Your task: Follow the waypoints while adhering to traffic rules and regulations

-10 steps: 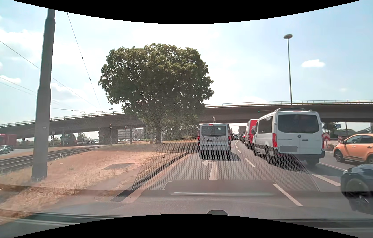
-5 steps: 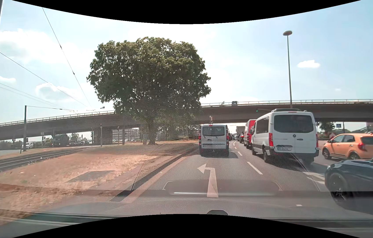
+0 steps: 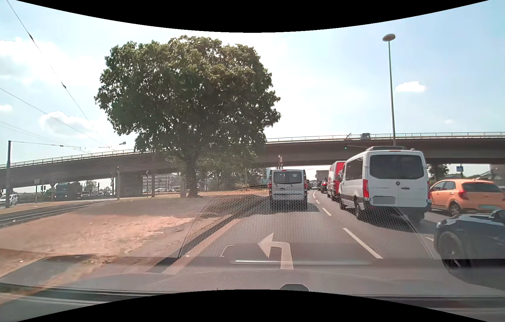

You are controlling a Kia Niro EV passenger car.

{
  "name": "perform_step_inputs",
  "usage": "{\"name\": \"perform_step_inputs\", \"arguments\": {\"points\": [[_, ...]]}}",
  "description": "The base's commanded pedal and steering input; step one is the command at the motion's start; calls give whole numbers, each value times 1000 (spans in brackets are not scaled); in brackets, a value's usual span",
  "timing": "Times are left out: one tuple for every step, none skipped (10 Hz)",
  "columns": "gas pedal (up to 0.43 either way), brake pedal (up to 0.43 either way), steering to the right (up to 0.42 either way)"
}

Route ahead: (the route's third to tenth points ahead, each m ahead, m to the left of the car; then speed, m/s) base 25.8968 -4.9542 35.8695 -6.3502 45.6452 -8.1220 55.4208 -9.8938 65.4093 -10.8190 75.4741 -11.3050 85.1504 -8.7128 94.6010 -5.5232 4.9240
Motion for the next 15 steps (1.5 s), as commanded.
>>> {"name": "perform_step_inputs", "arguments": {"points": [[441,0,41],[409,0,41],[390,0,40],[390,0,38],[370,0,36],[358,0,36],[331,0,35],[299,0,34],[287,0,32],[280,0,30],[268,0,29],[268,0,27],[248,0,26],[240,0,25],[228,0,24]]}}
